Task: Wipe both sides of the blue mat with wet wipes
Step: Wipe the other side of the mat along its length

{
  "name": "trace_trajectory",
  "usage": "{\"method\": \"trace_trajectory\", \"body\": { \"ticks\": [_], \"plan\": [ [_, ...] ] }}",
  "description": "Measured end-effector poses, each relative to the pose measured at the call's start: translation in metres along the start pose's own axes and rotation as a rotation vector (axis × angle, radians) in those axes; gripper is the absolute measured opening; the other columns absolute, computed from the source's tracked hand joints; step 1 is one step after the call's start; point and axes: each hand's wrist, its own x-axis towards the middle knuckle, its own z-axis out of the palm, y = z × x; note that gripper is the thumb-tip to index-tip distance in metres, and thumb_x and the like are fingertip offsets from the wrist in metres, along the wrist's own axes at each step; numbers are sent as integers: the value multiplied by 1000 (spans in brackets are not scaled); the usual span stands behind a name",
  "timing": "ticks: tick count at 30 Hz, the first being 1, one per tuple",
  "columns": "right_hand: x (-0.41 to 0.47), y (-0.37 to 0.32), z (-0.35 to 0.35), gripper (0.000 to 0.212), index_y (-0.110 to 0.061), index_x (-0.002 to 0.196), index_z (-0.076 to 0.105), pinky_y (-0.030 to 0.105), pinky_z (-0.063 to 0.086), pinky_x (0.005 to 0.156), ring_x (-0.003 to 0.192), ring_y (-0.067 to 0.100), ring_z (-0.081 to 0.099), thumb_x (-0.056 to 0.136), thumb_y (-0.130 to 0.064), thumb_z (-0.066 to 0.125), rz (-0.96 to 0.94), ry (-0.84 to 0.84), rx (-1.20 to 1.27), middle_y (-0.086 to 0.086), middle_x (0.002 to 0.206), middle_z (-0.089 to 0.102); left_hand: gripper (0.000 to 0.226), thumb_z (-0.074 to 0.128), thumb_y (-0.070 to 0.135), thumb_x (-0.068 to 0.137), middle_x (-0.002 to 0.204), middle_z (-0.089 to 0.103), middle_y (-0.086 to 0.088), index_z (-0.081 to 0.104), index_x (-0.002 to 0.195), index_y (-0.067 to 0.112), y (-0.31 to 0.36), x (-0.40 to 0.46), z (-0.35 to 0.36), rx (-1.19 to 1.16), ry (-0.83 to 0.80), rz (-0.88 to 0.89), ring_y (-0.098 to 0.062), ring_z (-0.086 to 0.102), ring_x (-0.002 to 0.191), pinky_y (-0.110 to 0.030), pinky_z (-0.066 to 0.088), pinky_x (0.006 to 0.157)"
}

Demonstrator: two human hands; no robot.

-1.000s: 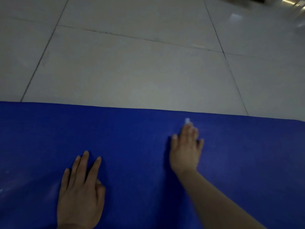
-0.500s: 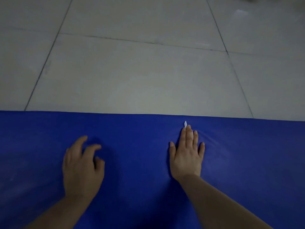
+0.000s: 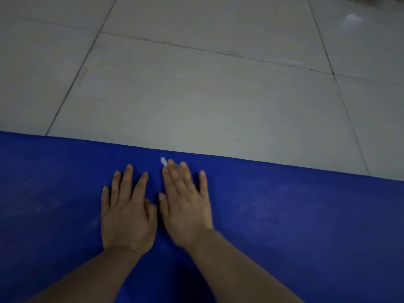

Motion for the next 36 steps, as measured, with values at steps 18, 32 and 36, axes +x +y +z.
{"method": "trace_trajectory", "body": {
  "ticks": [18, 32, 36],
  "plan": [
    [-10, 169, -36, 56, -15, 151, 16, 50, -8, 115, 146, 15, 7, 99, -36, 9, 570, -75, -147, -3, 158, 16, 65, 22, 32, 84, 155, 29, -12, 46, 141, 12, 1, 3, -1, 4, -15, -8, -31, 20, 144, -54, 18, 115],
    [-58, 208, -58, 68, -17, 152, -3, 46, -7, 117, 146, 16, -2, 95, -14, 33, 742, -99, -140, -3, 160, 3, 66, 21, 32, 84, 156, 26, -14, 42, 142, 10, 0, 2, -1, 6, -10, 22, -32, 17, 145, -53, 13, 116],
    [-40, 140, -28, 85, -5, 148, 25, 46, 9, 115, 141, 33, 26, 68, 15, 45, 499, 103, -37, 12, 152, 31, 66, 21, 32, 84, 157, 24, -13, 41, 142, 9, 0, 2, -2, -26, -12, 23, -31, 14, 146, -55, 12, 116]
  ]
}}
